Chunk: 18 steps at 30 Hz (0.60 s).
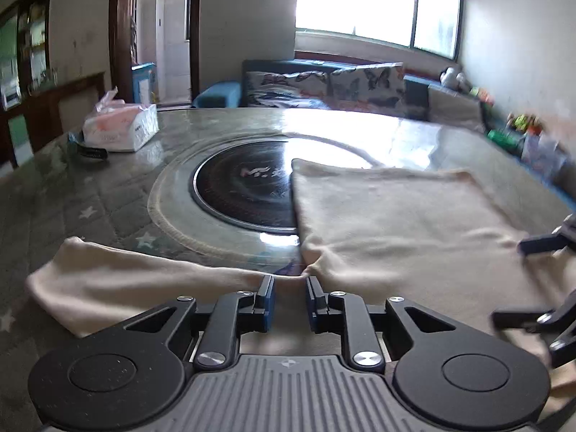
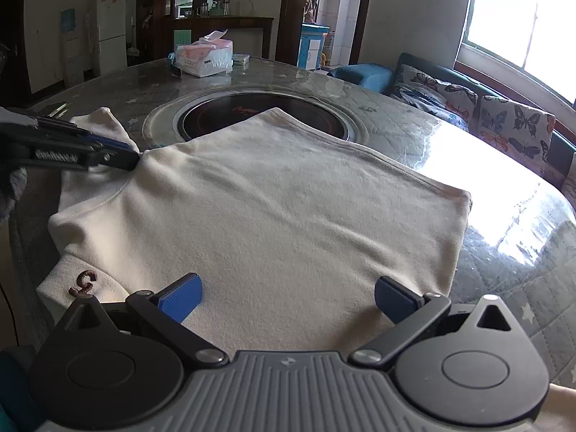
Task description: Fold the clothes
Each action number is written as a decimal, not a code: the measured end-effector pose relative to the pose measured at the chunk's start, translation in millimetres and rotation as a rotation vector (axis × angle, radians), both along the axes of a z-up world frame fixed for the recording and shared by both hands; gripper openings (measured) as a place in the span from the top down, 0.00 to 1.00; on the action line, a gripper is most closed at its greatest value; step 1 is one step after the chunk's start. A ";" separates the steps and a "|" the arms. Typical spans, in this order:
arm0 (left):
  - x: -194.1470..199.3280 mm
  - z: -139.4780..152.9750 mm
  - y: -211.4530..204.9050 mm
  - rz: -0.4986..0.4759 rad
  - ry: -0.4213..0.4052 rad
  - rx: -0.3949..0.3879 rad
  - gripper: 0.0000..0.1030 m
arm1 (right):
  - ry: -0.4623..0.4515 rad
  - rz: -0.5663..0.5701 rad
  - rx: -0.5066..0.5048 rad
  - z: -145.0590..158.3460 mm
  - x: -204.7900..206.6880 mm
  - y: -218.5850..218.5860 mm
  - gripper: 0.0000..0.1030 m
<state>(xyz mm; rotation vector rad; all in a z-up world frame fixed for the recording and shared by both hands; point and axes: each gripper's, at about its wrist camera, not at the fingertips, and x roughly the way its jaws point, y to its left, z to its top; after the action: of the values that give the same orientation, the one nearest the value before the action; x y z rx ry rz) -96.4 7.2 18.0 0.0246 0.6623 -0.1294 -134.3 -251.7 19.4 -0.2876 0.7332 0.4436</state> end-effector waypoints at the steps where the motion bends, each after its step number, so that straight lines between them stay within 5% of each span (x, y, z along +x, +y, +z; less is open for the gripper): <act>1: -0.1 -0.6 1.9 0.011 0.000 0.005 0.78 | 0.000 0.000 0.000 0.0 0.1 -0.1 0.00; 7: -0.8 7.4 19.3 0.072 0.008 -0.030 0.79 | -0.005 0.001 0.004 -0.7 -0.7 -0.1 0.00; 13: 6.2 23.8 -6.3 -0.066 -0.028 -0.134 0.79 | 0.006 -0.005 0.019 -1.1 0.1 -2.5 0.00; 18: 22.6 7.6 -19.8 -0.093 0.019 -0.109 0.79 | 0.054 -0.021 0.069 -2.9 5.7 -9.0 0.00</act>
<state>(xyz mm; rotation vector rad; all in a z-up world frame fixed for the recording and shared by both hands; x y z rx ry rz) -73.8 -12.6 25.6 -0.0508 0.6728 -0.2553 -128.6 -260.7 16.5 -0.2036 0.7712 0.4567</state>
